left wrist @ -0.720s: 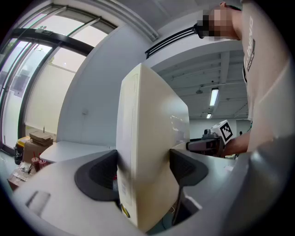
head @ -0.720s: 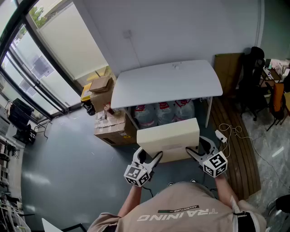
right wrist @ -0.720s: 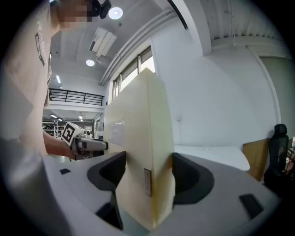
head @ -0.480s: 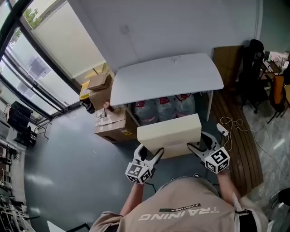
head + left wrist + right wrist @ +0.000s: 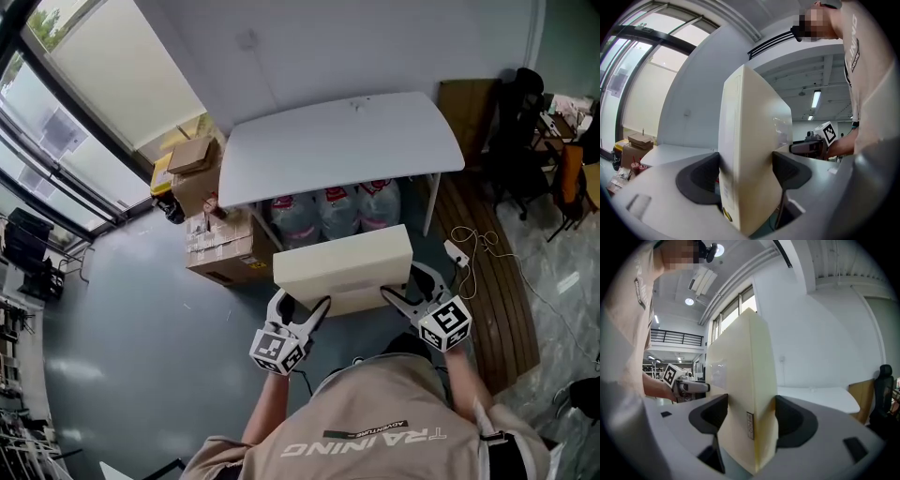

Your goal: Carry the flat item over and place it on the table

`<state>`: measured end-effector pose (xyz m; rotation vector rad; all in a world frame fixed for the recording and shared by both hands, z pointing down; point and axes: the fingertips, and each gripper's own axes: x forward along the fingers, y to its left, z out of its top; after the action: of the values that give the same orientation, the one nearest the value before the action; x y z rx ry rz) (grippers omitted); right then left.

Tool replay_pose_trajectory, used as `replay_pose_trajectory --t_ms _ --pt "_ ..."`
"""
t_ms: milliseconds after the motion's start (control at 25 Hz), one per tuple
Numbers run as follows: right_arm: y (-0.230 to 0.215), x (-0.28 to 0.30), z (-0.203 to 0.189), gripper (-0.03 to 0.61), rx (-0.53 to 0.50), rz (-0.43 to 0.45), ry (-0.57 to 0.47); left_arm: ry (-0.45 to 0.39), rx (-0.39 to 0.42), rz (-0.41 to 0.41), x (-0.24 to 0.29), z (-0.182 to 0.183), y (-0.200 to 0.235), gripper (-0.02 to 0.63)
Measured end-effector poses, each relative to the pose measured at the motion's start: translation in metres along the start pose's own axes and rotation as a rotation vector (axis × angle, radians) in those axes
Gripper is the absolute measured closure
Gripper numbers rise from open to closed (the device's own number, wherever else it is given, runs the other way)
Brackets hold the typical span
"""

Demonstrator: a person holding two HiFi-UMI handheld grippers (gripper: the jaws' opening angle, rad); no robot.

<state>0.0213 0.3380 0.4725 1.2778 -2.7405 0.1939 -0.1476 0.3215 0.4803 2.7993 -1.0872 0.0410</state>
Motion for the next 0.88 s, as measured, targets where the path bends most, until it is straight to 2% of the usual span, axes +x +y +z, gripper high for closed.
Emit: replay_pose_trajectory --t_ms 280,480,680,880 --pt "-0.026 0.024 -0.014 0.293 0.033 0.002 0.035 0.035 -0.041 0.003 0.027 -0.016 0.023 0.278" --pt "-0.076 0.048 -0.007 0.293 0.048 0.02 0.02 0.046 -0.03 0.014 0.076 -0.007 0.043 0.278" --pt "-0.133 0.079 0.01 0.293 0.027 0.07 -0.008 0.038 0.002 0.057 0.129 0.011 0.067 0.278" --pt "-0.18 0.102 0.009 0.293 0.037 0.111 -0.015 0.06 0.017 0.095 0.173 0.013 0.082 0.278"
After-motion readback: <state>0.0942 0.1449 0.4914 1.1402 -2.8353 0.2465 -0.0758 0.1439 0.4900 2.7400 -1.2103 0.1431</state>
